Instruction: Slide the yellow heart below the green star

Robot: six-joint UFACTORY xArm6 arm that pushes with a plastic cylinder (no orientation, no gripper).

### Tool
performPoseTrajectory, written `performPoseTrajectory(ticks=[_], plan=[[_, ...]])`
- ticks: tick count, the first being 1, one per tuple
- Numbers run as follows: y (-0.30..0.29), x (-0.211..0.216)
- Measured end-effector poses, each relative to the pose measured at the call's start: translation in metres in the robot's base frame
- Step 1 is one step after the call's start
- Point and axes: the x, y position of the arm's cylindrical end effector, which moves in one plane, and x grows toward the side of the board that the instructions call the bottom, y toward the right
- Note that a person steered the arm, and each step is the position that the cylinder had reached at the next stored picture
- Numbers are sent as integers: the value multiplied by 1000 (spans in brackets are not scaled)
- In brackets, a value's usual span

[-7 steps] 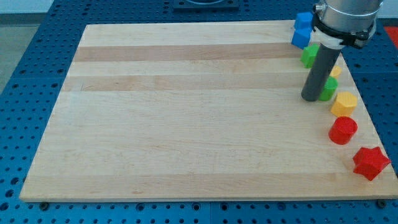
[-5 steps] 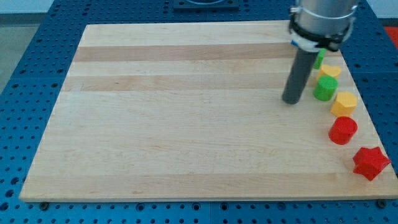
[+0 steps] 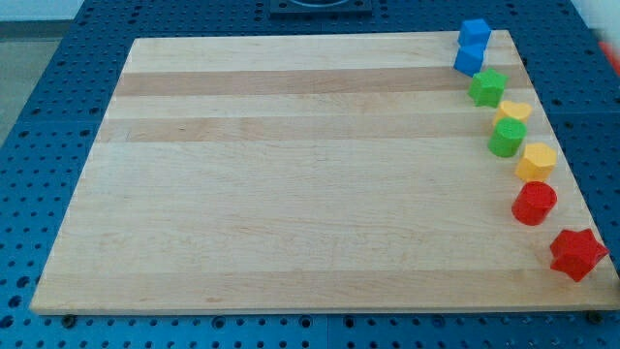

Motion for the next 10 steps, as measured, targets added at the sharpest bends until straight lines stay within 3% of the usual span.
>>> performPoseTrajectory(ticks=[1, 4, 6, 10], plan=[[8, -9], [-3, -159], [-18, -220], [-53, -216]])
